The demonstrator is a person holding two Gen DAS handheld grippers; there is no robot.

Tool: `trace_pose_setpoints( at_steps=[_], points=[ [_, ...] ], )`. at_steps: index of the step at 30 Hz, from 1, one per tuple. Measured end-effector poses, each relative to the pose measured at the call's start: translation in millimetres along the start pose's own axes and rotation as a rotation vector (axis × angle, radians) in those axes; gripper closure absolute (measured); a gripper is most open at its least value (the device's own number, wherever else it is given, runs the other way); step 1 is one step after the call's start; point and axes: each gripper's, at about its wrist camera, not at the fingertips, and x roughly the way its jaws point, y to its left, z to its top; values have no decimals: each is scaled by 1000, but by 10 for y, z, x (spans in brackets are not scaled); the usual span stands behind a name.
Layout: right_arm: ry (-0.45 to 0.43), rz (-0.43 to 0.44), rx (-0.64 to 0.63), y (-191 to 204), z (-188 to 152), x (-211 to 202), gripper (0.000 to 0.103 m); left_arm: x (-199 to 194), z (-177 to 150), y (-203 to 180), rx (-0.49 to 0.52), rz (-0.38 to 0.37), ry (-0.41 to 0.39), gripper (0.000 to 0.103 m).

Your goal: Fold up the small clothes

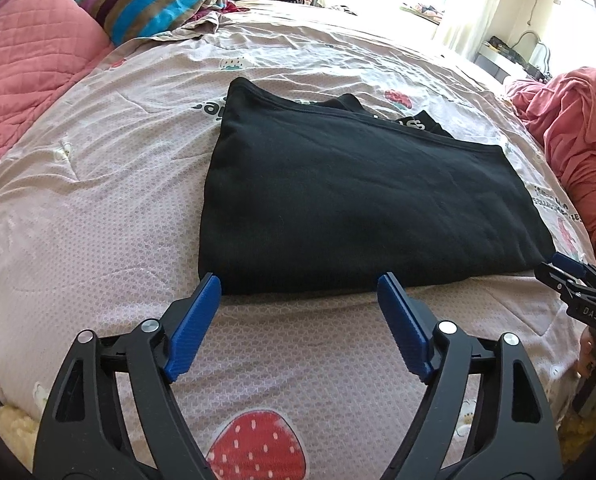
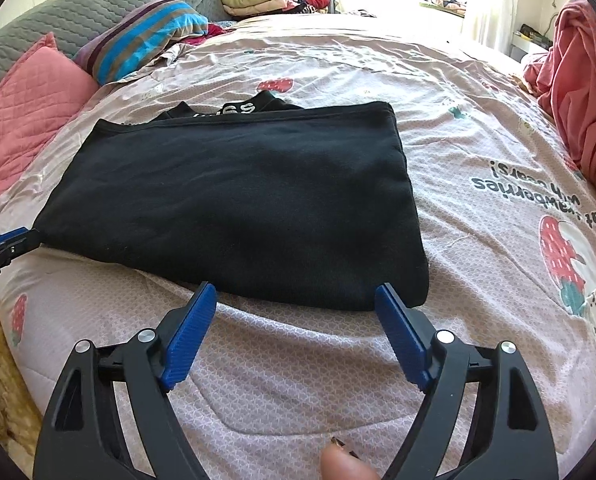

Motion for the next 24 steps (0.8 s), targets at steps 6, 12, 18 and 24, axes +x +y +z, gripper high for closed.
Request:
trace_pose_setpoints(
  at_steps=[6,12,18,24],
  points=[
    [-22,-6,-7,33,-11,-91,14,-93,-29,-42,12,2,-12,17],
    [-47,2,-20,79,-13,-180,7,-172,-52,-49,4,-6,-17,10],
    [-73,7,-25,120,-1,-268,5,-236,-74,-54,7,4,-26,10],
    [-97,12,-42,188,14,-352,5,-291,-94,-44,4,9,-33,10]
  ],
)
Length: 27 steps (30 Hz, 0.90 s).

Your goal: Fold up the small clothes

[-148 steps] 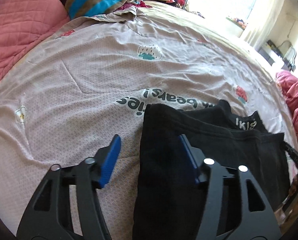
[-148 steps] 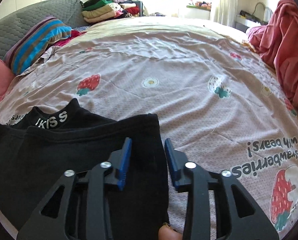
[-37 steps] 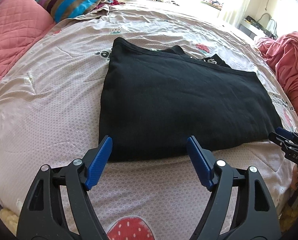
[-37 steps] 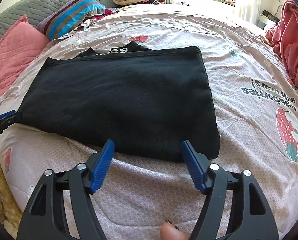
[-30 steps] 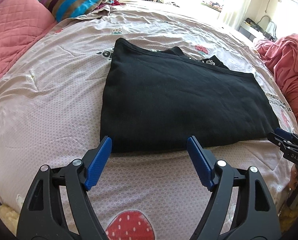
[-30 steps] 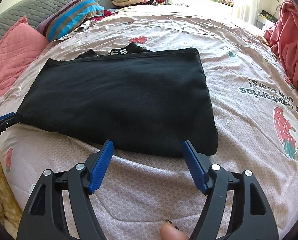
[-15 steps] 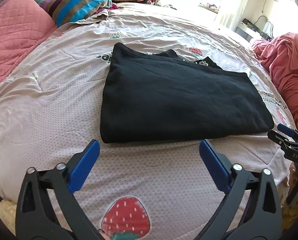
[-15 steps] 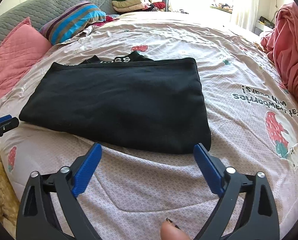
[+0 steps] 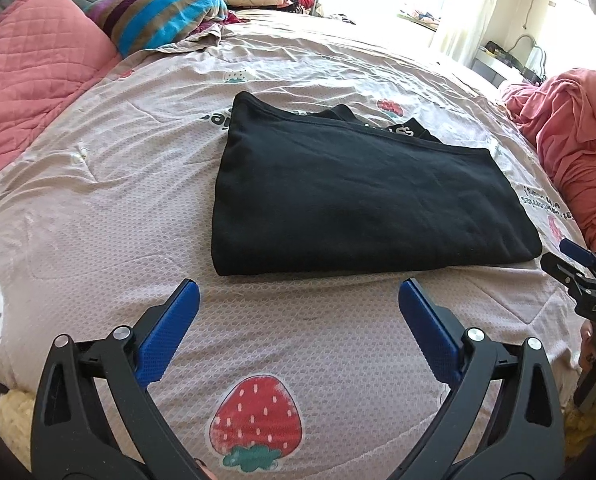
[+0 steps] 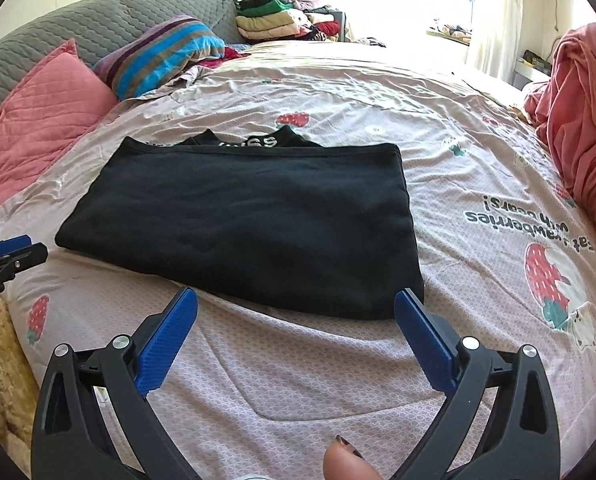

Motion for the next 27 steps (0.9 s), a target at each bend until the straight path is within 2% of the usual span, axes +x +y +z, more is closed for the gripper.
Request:
trace_pose_setpoints(
  at_steps=[13,27],
  points=[
    [-30,44,-55,255,56,-118,5,-93,-28,123,-23,23,-18,10],
    [-41,91,-129,631,155,-61,5,-190,-19,383,-67,67,-46,10]
  ],
)
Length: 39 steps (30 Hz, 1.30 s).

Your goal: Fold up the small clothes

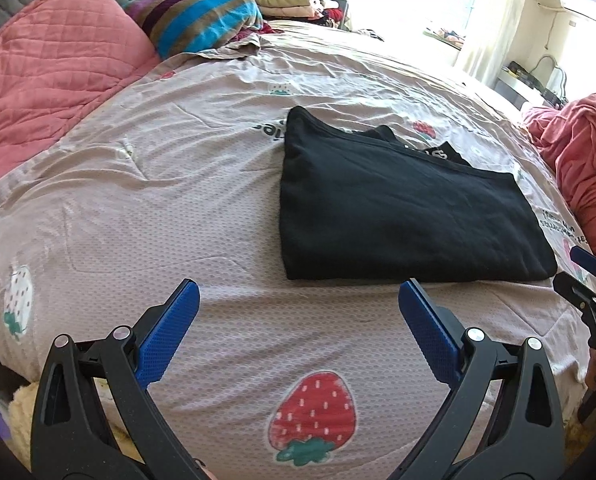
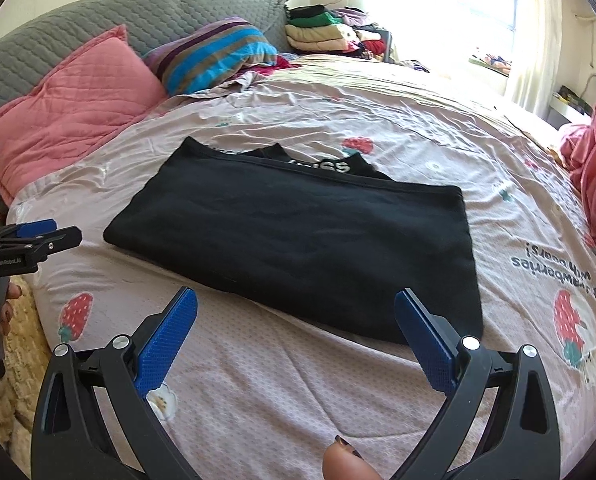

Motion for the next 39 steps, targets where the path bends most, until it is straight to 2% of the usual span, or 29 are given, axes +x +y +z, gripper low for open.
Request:
trace_pose_setpoints(
  at_steps=[20,32,39],
  points=[
    [9,42,-149,731,267,375,5,102,227,503,-68,49,-19,10],
    [33,35,-253,1182,315,755,5,351,348,771,-74,70,9,10],
    [58,13,-341,1482,315,1061,5,542,481,788,-92,56,26,10]
  ],
)
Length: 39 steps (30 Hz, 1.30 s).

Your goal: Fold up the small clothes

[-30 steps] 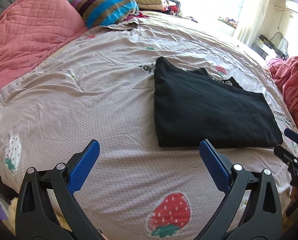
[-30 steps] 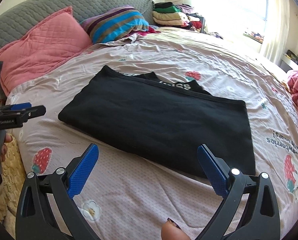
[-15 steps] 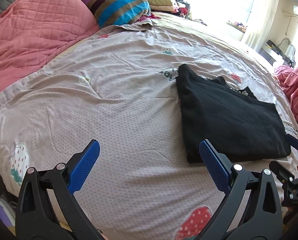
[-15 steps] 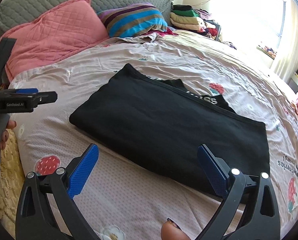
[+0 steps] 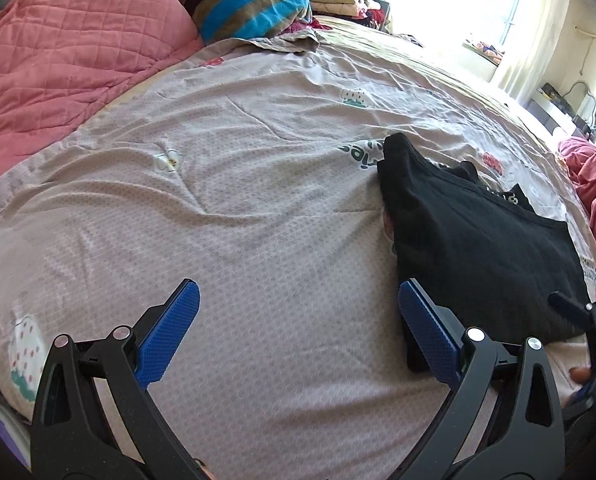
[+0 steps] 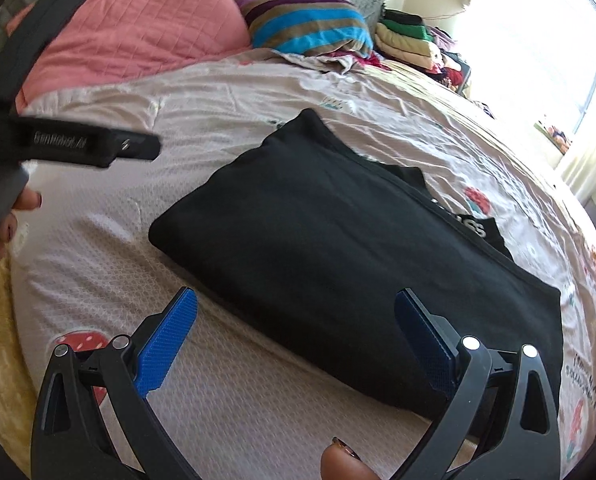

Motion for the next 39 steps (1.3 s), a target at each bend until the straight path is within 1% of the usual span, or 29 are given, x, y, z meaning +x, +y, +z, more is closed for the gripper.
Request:
trace_pose_setpoints(
  at_steps=[6,13,15,16,17,18,19,20,21,23,24,25,27,29,30,33,35,37,38,39],
  points=[
    [50,-94,-89,198,75,343,5,203,113,-70,-5,-6,27,10],
    [2,-169,-159,309,202,538,5,386,231,-109,-15,-10,50,10],
    [-15,-196,-161,296,236,566,7,445,275,-112,-28,-17,59,10],
    [-25,-205,-157,283,245,565,10,469,299,-115,-36,-24,65,10],
    [-39,-201,-152,264,248,546,30,494,322,-123,-46,-37,72,10],
    [-47,-188,-146,242,240,520,40,513,346,-124,-59,-54,79,10],
    [-58,-182,-140,230,221,484,44,535,381,-125,-77,-78,87,10],
    [-77,-176,-138,218,207,441,55,550,413,-130,-91,-100,93,10],
    [-89,-168,-138,215,193,402,60,559,445,-141,-105,-125,98,10],
    [-114,-152,-131,184,177,329,75,548,516,-180,-143,-191,100,10],
    [-121,-148,-128,166,172,305,80,542,551,-214,-152,-223,100,10],
    [-128,-142,-125,159,161,270,81,543,573,-247,-154,-239,102,10],
    [-141,-131,-119,129,149,220,84,571,625,-321,-147,-236,108,10],
    [-166,-131,-113,98,130,151,85,631,666,-392,-142,-229,124,10],
    [-175,-129,-109,78,122,124,86,664,679,-412,-144,-243,135,10],
    [-193,-99,-75,-18,94,34,86,770,680,-492,-182,-340,182,10],
    [-211,-92,-56,-81,74,-35,86,790,669,-550,-199,-378,194,10],
    [-227,-100,-49,-105,56,-102,87,769,672,-653,-197,-407,184,10],
    [-238,-103,-39,-136,42,-146,87,746,668,-691,-191,-412,181,11],
    [-244,-102,-29,-162,32,-179,87,730,668,-741,-186,-420,180,22]
  ],
)
